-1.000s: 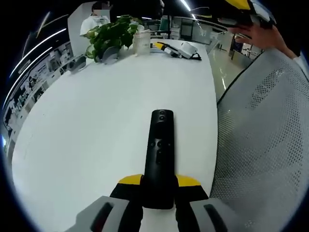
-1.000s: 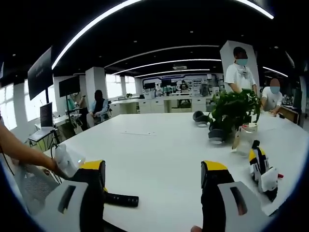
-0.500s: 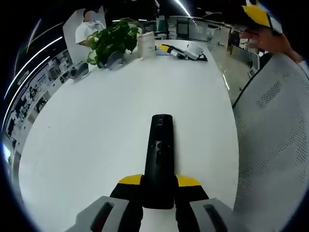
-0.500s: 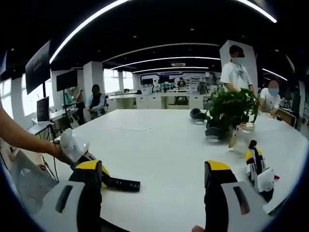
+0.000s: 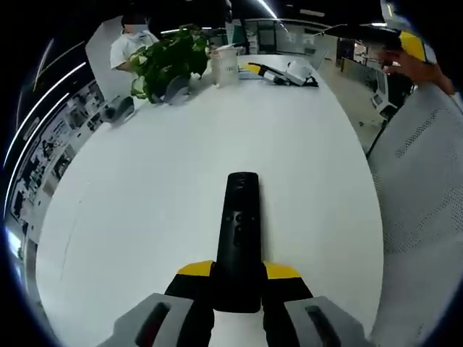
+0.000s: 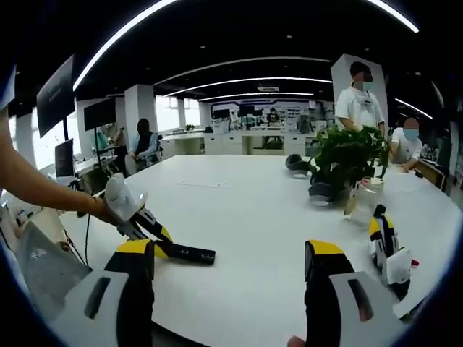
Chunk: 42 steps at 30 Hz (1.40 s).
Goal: Press the specified remote control buttons in sequence, fully releasing each button before pressing the next.
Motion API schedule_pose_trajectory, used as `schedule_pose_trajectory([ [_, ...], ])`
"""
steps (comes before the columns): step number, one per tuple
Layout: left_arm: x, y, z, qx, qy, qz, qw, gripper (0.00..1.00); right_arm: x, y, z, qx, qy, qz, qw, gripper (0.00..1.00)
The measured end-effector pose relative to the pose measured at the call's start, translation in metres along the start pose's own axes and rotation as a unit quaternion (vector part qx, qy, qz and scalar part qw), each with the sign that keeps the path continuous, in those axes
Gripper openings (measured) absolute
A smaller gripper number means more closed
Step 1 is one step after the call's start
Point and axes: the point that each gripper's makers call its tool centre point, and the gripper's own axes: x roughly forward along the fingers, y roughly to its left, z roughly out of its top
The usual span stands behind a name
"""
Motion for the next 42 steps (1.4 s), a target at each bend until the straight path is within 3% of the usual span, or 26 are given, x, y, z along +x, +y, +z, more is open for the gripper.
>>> schedule_pose_trajectory([
  [25,0.016,0.075,0.011,0.06,0.044,-0.003,0.9972,0.23,0.004,-0.002,-0.016,0.009,0.043,-0.002,0.999,0.84],
  [42,0.027,0.113,0.018,0.064,0.059,-0.001,0.9962,0.23,0.005,-0.003,-0.022,0.017,0.058,-0.003,0.9982,0.82],
])
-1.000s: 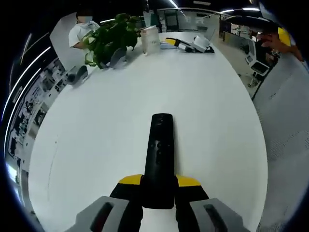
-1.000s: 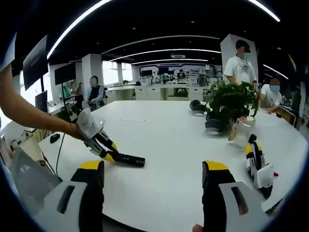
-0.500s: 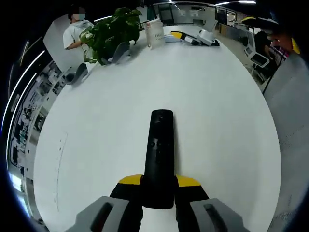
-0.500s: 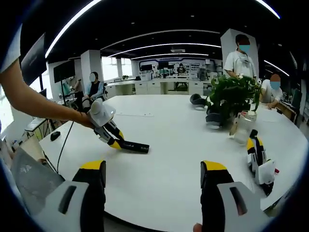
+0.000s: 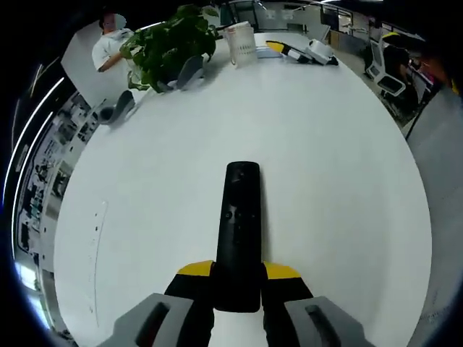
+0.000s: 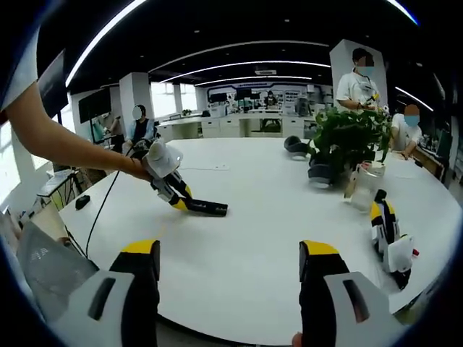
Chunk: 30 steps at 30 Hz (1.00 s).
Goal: Press the specified remote control buttons in sequence, fully releasing each button before pressing the next.
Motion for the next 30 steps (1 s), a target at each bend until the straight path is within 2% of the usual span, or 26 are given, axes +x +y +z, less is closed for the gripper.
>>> schedule_pose_trajectory([
  [16,0.01,0.034,-0.003,0.028,0.02,0.003,0.9994,0.23,0.001,-0.002,-0.004,-0.001,0.011,-0.002,0.9999,0.79],
  [27,0.02,0.061,-0.003,0.028,0.028,0.01,0.9992,0.23,0.002,-0.003,-0.007,0.0,0.021,-0.005,0.9998,0.78],
  [30,0.023,0.065,-0.003,0.041,0.035,0.013,0.9984,0.23,0.003,-0.004,-0.008,0.001,0.025,-0.007,0.9997,0.78],
])
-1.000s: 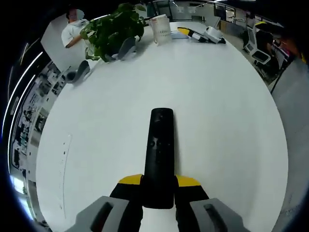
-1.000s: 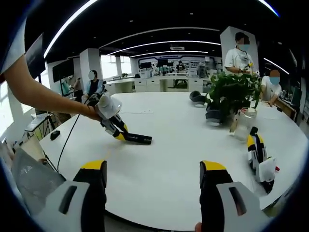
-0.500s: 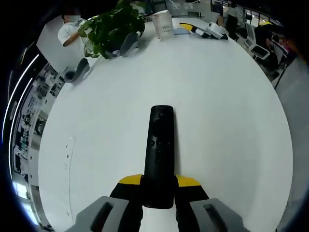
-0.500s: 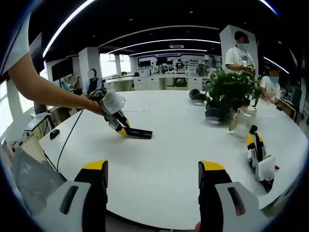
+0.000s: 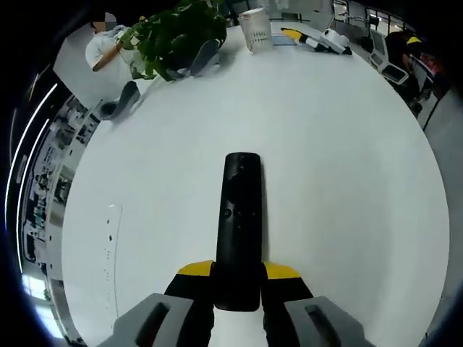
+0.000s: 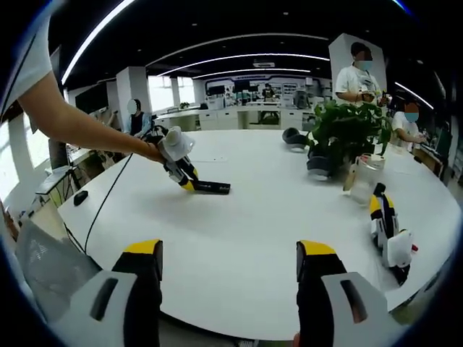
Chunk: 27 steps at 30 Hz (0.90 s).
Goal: Press the specified remote control buttons in sequence, fully releasing each button before pressing the next.
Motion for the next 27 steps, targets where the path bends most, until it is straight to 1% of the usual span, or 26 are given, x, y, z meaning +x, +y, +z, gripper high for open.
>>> schedule_pose_trajectory([
  [4,0.003,0.006,0.001,-0.002,0.0,-0.004,1.0,0.23,0.0,0.0,-0.001,0.0,0.004,-0.001,1.0,0.78],
  [8,0.006,0.016,-0.002,-0.003,0.007,0.0,1.0,0.23,0.0,0.0,-0.002,0.001,0.005,0.0,1.0,0.78],
  [10,0.008,0.022,-0.002,0.001,0.008,0.005,1.0,0.23,0.0,0.0,0.0,0.001,0.0,-0.002,1.0,0.78],
  [12,0.009,0.026,-0.003,0.004,0.01,0.004,0.9999,0.24,0.0,-0.001,-0.002,0.001,0.005,-0.005,1.0,0.78],
  [15,0.011,0.034,-0.004,0.0,0.015,0.005,0.9999,0.24,0.0,-0.001,-0.001,0.005,0.003,-0.005,1.0,0.78],
  [18,0.011,0.037,-0.004,0.006,0.017,0.003,0.9998,0.24,0.0,-0.001,-0.002,0.003,0.008,-0.006,0.9999,0.78],
  [20,0.012,0.038,-0.003,0.001,0.016,-0.001,0.9999,0.24,0.0,-0.001,-0.002,0.003,0.008,-0.005,0.9999,0.78],
  [27,0.01,0.034,-0.004,-0.003,0.013,-0.012,0.9998,0.24,0.0,0.0,-0.001,0.004,0.006,-0.004,1.0,0.78],
])
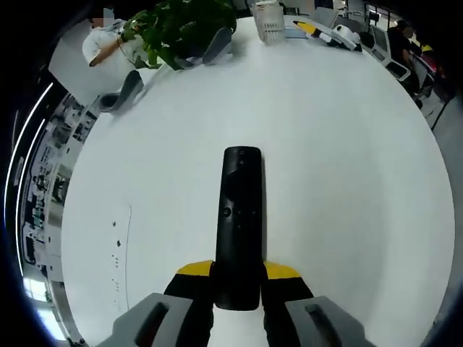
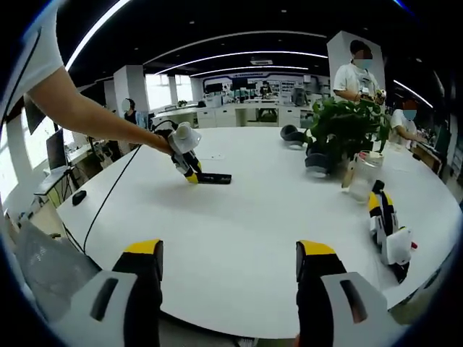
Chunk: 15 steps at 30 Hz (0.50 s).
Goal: Press the specified remote control buttons in sequence, fully releasing each button before pressing the next.
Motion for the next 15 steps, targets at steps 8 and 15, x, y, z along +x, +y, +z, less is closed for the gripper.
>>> schedule_pose_trajectory([
  [8,0.0,0.001,0.0,-0.019,0.007,0.009,0.9997,0.25,-0.002,0.003,0.005,0.003,-0.014,0.007,0.9999,0.8],
  [15,-0.002,0.018,-0.005,-0.081,0.013,0.053,0.9952,0.4,-0.002,0.003,0.007,0.003,-0.021,0.007,0.9997,0.85],
])
